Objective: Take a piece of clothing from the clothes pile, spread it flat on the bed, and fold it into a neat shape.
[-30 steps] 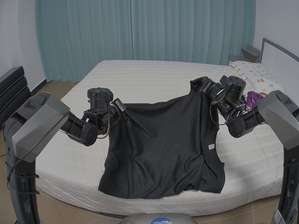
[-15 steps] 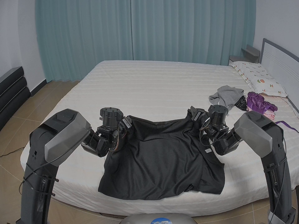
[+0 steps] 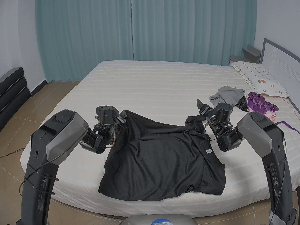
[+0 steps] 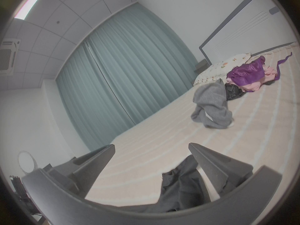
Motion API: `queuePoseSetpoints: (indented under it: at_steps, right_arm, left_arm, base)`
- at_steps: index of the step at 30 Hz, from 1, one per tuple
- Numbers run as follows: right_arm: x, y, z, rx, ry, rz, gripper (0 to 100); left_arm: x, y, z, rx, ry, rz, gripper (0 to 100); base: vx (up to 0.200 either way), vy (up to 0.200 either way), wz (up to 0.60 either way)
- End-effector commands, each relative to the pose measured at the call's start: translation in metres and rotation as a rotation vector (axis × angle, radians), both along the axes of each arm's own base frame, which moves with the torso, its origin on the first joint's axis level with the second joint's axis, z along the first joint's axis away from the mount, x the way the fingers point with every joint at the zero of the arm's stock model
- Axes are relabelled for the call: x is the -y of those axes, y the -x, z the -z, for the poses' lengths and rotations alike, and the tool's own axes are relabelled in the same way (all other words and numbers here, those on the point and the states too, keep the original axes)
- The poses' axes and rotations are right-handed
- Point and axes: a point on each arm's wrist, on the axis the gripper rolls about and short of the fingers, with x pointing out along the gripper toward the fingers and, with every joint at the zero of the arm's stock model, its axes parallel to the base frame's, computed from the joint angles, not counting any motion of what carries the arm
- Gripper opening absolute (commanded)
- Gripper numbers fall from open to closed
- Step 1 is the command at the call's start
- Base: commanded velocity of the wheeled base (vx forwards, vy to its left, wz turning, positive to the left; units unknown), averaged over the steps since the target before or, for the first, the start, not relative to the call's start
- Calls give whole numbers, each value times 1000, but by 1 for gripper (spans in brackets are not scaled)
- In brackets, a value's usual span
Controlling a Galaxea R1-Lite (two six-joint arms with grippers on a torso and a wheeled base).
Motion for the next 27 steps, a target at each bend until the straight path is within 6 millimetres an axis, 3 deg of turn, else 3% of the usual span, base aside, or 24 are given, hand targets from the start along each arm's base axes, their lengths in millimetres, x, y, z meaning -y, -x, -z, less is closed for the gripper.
queuePoseSetpoints:
  at_steps: [1, 5, 9, 17, 22, 23, 27]
  right_arm:
    - [8, -2, -5, -10, -11, 29, 100]
    - [11, 12, 19, -123, 7, -12, 100]
    - [17, 26, 23, -180, 1, -34, 100]
    - [20, 61, 9, -271, -107, -137, 100]
    - [24, 69, 11, -299, -113, -134, 100]
    - [26, 73, 10, -310, -121, -129, 100]
    - [27, 88, 13, -363, -149, -121, 100]
  left_arm:
    - [-13, -5, -10, 6, 14, -25, 100]
    - [-23, 1, 10, -150, -18, -22, 100]
    - [-32, 7, 13, -214, -9, -2, 100]
    - [-42, 23, -2, -235, 65, 32, 100]
    - [-46, 38, -14, -252, 105, 42, 100]
    - [-48, 51, -17, -281, 111, 55, 100]
    - [-48, 70, -19, -302, 124, 60, 100]
  base:
    - [0, 0, 0]
    - [0, 0, 0]
    - [0, 0, 0]
    - [0, 0, 0]
    - [0, 0, 0]
    - [0, 0, 0]
    - [0, 0, 0]
